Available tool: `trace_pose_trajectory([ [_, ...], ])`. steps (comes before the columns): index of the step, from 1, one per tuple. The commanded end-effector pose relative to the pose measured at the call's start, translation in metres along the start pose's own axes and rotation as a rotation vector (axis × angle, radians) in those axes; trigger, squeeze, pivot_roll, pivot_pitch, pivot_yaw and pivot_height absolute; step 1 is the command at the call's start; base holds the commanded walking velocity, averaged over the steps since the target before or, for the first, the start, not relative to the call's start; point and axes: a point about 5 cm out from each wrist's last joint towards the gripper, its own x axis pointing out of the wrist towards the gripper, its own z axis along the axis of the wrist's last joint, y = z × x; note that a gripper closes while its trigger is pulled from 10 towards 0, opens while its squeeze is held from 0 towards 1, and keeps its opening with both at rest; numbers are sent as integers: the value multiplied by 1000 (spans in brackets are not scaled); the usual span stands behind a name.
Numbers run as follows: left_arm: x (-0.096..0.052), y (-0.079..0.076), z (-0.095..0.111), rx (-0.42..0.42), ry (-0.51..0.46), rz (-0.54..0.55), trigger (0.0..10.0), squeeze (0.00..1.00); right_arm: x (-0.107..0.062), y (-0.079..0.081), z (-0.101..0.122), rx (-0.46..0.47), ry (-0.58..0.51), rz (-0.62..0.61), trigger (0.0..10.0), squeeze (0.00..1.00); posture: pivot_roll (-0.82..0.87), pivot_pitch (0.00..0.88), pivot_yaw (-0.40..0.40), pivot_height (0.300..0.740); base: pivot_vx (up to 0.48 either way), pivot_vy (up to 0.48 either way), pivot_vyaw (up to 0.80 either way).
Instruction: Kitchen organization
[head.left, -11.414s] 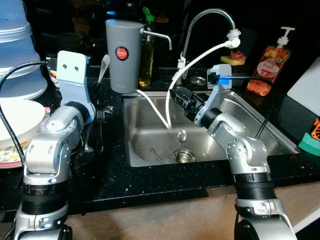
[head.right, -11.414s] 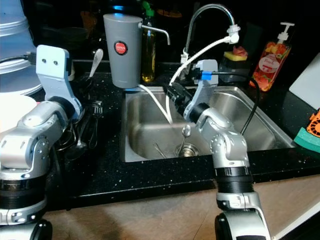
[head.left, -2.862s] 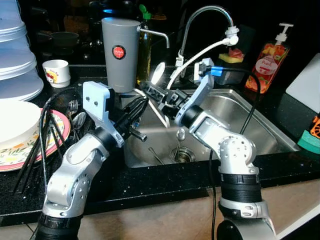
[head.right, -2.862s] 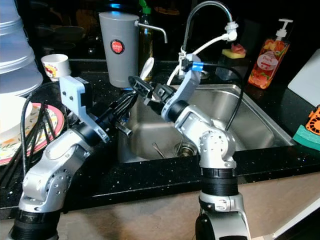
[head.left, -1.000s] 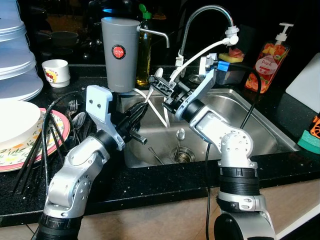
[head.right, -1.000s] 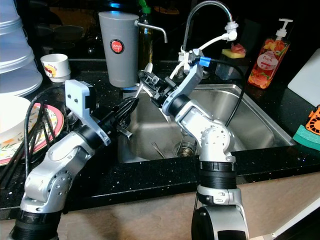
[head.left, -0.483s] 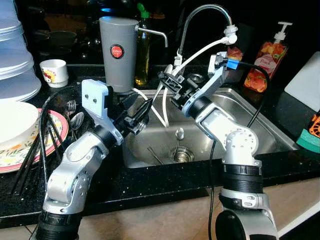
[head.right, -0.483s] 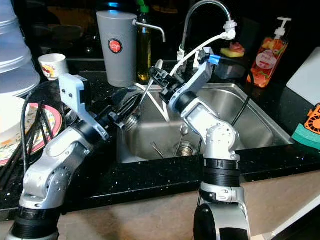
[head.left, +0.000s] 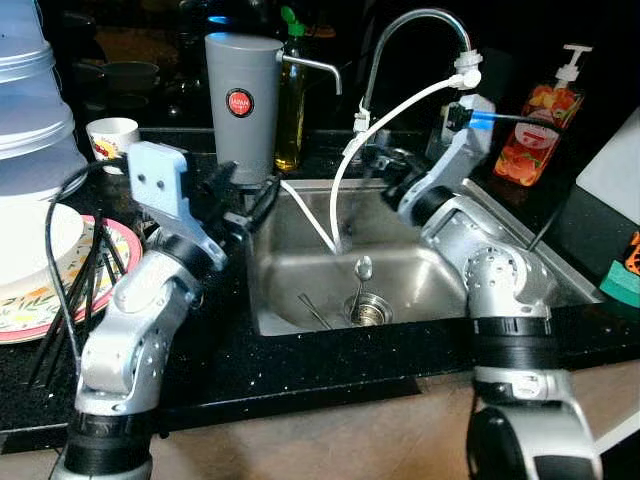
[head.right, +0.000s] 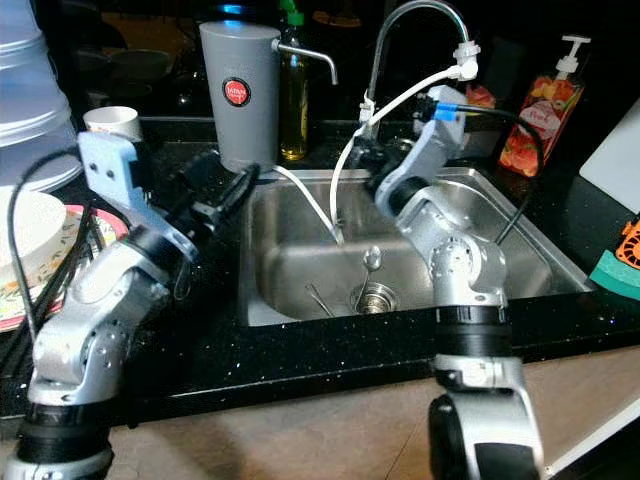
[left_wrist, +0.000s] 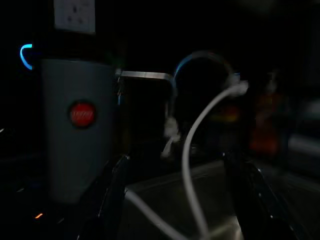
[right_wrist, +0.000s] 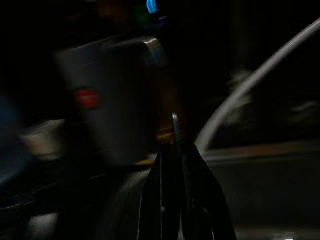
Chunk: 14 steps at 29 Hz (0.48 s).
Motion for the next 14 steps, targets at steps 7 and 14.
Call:
trace_pose_trajectory([
  [7, -5, -16, -35, 90, 277, -129, 10000, 0, 6, 6, -30, -185, 47, 44, 0, 0, -28, 44, -42, 740, 0, 0, 0],
  [14, -6, -38, -48, 47, 396, -280, 10000, 0, 14, 24, -70, -135, 98, 131, 0, 0, -11, 43, -49, 740, 0, 0, 0],
])
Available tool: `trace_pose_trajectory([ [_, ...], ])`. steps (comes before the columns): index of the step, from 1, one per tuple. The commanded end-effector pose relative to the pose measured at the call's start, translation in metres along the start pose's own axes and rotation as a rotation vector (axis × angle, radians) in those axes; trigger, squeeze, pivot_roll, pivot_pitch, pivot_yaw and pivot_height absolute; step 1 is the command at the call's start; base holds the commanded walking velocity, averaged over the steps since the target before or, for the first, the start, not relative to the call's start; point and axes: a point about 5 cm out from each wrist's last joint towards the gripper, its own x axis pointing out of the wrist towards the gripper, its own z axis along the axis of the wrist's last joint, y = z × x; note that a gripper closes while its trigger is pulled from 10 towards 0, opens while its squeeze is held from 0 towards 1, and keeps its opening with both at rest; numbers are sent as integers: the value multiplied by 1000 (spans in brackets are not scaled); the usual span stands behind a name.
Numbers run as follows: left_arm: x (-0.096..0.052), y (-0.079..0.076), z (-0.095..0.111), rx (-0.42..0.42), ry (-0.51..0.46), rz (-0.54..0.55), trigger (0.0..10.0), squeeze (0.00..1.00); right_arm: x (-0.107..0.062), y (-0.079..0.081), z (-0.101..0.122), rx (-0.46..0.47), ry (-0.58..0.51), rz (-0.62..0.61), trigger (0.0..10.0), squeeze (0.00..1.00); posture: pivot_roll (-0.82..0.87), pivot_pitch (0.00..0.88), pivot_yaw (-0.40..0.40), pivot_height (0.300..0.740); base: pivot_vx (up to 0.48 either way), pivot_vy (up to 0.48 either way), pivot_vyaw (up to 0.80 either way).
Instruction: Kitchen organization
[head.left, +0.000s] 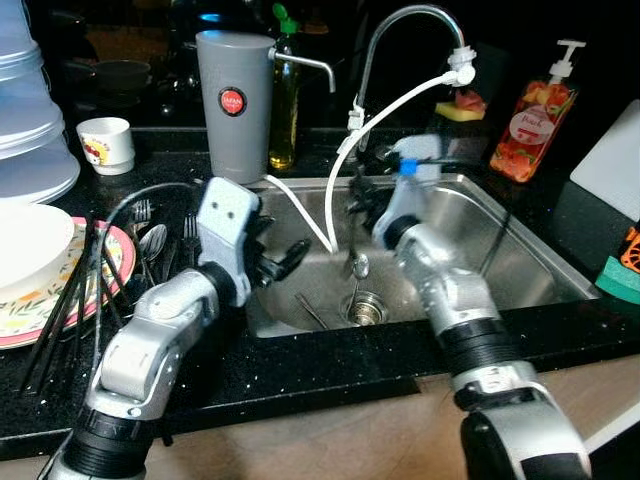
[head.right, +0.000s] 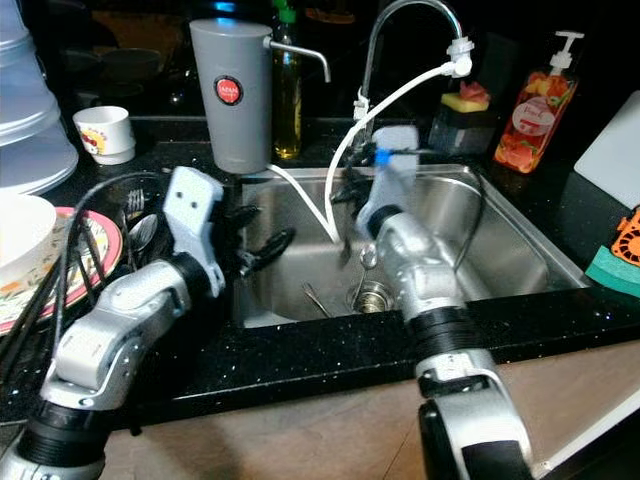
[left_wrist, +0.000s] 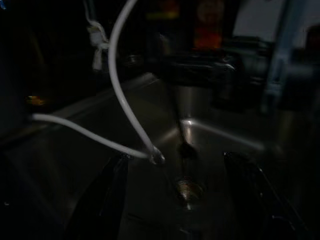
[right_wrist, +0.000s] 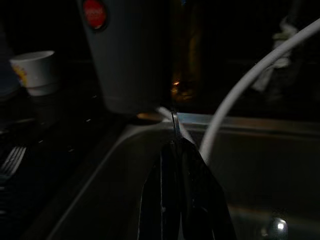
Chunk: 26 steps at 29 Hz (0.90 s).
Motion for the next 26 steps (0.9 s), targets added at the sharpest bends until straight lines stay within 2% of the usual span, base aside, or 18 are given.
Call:
trace_pose_trajectory([
  [1, -1, -3, -1, 5, 24, -26, 10000, 0, 4, 4, -1, -28, -2, 23, 0, 0, -11, 43, -49, 740, 0, 0, 0],
  [5, -3, -6, 2, -12, 8, -40, 10000, 0, 7, 18, -22, -45, 82, 91, 0, 0, -3, 43, -54, 740, 0, 0, 0],
  [7, -4, -7, 3, -15, 18, -51, 10000, 0, 6, 23, -39, -75, 187, 133, 0, 0, 1, 44, -58, 740, 0, 0, 0],
  [8, -4, -7, 3, -15, 18, -51, 10000, 0, 6, 23, -39, -75, 187, 133, 0, 0, 1, 44, -58, 740, 0, 0, 0],
  [9, -4, -7, 3, -16, 25, -54, 10000, 0, 5, 24, -46, -116, 232, 150, 1608, 0, 1, 44, -58, 740, 0, 0, 0],
  [10, -5, -7, 3, -15, 33, -59, 10000, 0, 4, 24, -53, -153, 288, 163, 10000, 0, 0, 45, -59, 740, 0, 0, 0],
  [11, -6, -8, 3, -17, 39, -63, 10000, 0, 4, 22, -56, -176, 305, 158, 10000, 0, 0, 45, -60, 740, 0, 0, 0],
  [18, -8, -9, 1, -27, 79, -77, 10000, 0, 5, 13, -53, -178, 296, 111, 10000, 0, -3, 48, -58, 740, 0, 0, 0],
  [21, -12, -7, -10, -48, 178, -70, 10000, 0, 4, 1, -48, -164, 295, 77, 10000, 0, -6, 48, -58, 740, 0, 0, 0],
  [26, -13, -5, -15, -60, 236, -61, 10000, 0, 4, -5, -47, -168, 310, 66, 10000, 0, -9, 46, -57, 740, 0, 0, 0],
])
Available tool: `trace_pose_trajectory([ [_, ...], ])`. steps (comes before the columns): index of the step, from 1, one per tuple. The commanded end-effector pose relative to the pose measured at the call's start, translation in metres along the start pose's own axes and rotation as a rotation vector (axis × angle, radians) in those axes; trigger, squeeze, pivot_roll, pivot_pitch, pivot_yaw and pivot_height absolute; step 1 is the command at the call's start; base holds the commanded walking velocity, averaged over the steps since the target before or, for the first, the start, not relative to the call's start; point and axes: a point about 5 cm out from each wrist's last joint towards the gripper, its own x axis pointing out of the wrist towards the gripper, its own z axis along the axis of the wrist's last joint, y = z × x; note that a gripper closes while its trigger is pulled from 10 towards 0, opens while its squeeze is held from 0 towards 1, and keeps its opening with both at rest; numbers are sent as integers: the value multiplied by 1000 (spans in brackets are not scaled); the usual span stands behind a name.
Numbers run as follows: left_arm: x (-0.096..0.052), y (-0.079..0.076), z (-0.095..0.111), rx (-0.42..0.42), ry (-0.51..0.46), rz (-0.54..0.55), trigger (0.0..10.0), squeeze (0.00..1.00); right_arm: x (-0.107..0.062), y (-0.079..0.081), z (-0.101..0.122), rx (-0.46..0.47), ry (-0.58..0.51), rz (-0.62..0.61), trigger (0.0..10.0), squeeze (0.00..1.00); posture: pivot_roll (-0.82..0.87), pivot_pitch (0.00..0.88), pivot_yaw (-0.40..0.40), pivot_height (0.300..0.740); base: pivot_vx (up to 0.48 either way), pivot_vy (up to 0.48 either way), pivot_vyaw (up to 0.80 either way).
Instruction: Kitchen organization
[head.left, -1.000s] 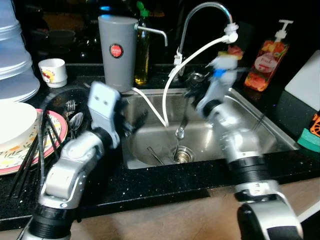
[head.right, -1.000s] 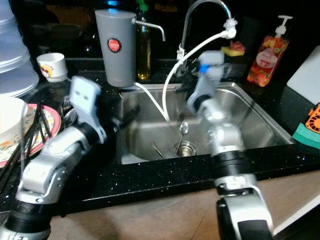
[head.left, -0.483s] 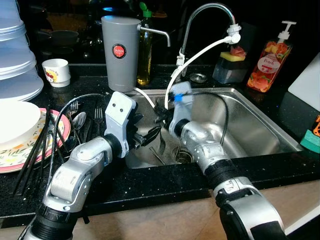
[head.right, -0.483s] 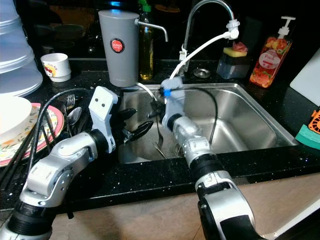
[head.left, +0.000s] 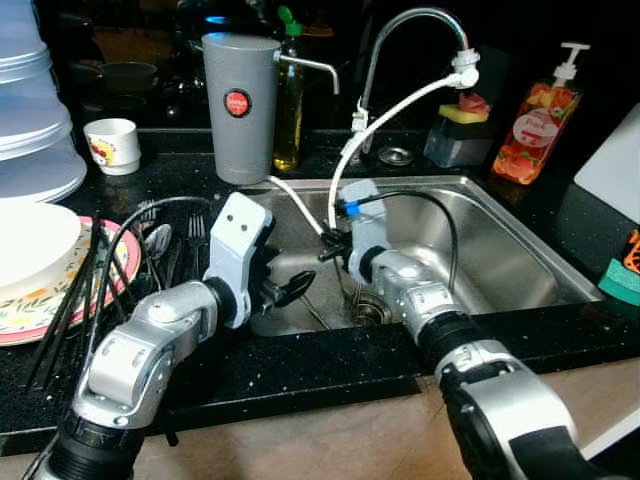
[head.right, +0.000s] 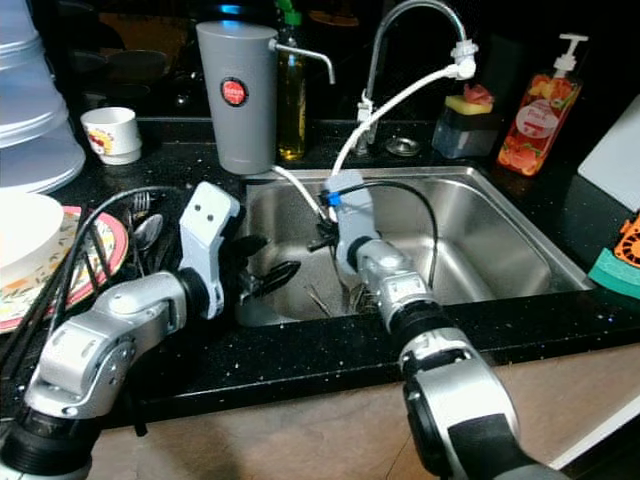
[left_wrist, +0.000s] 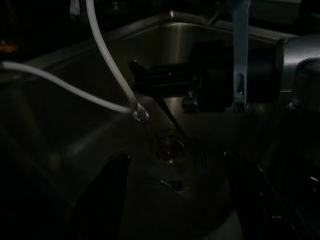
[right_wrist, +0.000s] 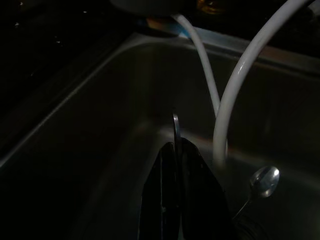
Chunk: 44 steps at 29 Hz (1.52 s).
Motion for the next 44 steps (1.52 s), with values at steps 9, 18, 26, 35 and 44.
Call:
trace_pose_trajectory([
  [9, -1, -3, 0, -3, 31, -17, 10000, 0, -1, 1, -12, -5, 68, 23, 10000, 0, -6, 37, -62, 740, 0, 0, 0],
  [18, -2, -2, 2, 3, 19, -4, 10000, 0, -2, 0, -16, -2, 91, 38, 10000, 941, -8, 18, -61, 740, 0, 0, 0],
  [26, -1, 15, 24, 38, -109, 183, 10000, 0, -4, -16, 9, 69, -20, -33, 10000, 0, -8, 14, -60, 740, 0, 0, 0],
  [35, -18, 58, 12, 44, 207, 731, 10000, 0, -19, -38, 61, 255, -257, -1, 10000, 0, -9, 39, -67, 740, 0, 0, 0],
  [44, -19, 60, -4, -127, 238, 759, 10000, 0, -30, -13, 59, 149, -223, 220, 10000, 0, -18, 51, -65, 740, 0, 0, 0],
])
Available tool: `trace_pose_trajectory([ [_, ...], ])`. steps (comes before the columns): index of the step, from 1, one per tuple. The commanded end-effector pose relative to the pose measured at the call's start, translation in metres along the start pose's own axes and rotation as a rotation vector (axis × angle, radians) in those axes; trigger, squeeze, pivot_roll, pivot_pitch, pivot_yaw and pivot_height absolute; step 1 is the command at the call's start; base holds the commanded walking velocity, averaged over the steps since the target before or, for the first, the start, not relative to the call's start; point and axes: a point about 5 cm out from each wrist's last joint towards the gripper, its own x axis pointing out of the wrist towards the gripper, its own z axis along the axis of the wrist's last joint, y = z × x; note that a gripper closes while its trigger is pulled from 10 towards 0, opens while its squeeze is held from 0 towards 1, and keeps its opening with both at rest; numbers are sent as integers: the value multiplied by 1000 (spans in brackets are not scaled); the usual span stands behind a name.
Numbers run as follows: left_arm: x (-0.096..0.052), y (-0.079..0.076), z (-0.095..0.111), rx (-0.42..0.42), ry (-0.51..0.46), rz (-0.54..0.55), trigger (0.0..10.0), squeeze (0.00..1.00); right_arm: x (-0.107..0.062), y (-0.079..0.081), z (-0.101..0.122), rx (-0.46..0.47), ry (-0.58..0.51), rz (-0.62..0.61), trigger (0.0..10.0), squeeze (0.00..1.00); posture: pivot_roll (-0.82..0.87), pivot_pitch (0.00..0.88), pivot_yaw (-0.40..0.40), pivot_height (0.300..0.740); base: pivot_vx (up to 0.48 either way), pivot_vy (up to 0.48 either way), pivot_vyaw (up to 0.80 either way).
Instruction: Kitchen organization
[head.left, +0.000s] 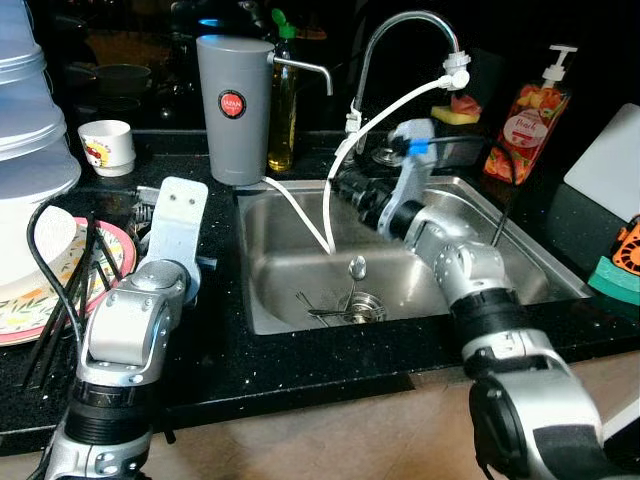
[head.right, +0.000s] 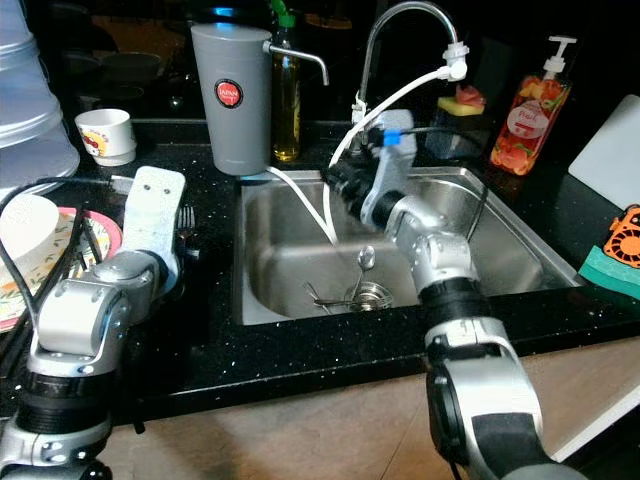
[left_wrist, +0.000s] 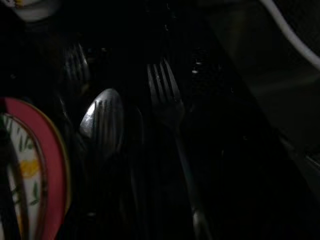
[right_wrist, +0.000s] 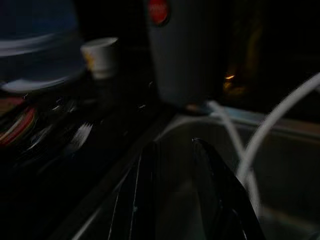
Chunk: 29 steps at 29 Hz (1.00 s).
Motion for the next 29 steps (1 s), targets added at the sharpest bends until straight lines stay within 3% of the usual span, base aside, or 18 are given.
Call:
trace_pose_trajectory([
  [1, 2, -6, -6, -26, 25, -38, 10000, 0, -1, 6, 0, -18, 11, 25, 10000, 0, -19, 52, -63, 740, 0, 0, 0],
  [10, 2, -9, -14, -55, 134, -63, 10000, 0, -6, 21, 0, -27, 33, 70, 10000, 0, -13, 60, -58, 740, 0, 0, 0],
  [13, 3, -9, -15, -41, 131, -73, 10000, 0, -7, 28, 4, -19, 21, 107, 10000, 0, -14, 60, -55, 740, 0, 0, 0],
  [20, 5, -9, -15, 0, 117, -111, 10000, 0, -27, 53, 12, -19, -13, 330, 10000, 0, -17, 60, -51, 740, 0, 0, 0],
  [29, 8, -8, -16, 64, 82, -135, 10000, 0, -32, 61, 17, 8, -32, 356, 10000, 0, -20, 57, -46, 740, 0, 0, 0],
])
